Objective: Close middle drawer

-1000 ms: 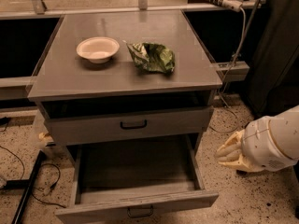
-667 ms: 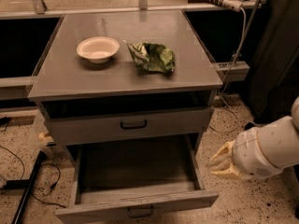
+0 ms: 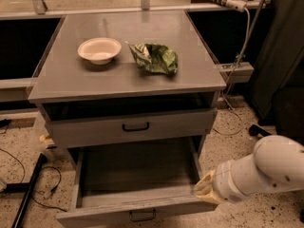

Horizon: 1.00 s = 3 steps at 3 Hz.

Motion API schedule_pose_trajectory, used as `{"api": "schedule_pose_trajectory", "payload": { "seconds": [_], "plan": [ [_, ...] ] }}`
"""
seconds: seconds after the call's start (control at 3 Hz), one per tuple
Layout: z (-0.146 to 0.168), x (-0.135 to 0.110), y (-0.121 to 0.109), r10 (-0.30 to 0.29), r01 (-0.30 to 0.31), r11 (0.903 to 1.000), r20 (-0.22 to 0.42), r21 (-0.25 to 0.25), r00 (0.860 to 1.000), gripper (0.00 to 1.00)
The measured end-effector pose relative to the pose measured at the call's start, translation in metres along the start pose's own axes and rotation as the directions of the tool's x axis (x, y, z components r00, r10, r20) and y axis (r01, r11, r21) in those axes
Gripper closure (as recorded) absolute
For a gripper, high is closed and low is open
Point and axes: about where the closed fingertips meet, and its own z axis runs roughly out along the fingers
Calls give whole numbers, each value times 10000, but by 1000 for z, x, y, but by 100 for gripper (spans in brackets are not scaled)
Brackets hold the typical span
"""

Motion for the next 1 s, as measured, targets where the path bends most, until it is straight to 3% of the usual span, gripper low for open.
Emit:
{"api": "schedule_pose_trajectory", "payload": {
  "seconds": [0.33,0.67,1.0],
  "plan": [
    [59,23,-5,-112,115,9996,-144,243,9998,100],
    [89,35,-19,-561,569,9966,-138,591,9983,100],
    [91,35,-22,-566,572,9958,-112,713,9983,100]
  ]
}}
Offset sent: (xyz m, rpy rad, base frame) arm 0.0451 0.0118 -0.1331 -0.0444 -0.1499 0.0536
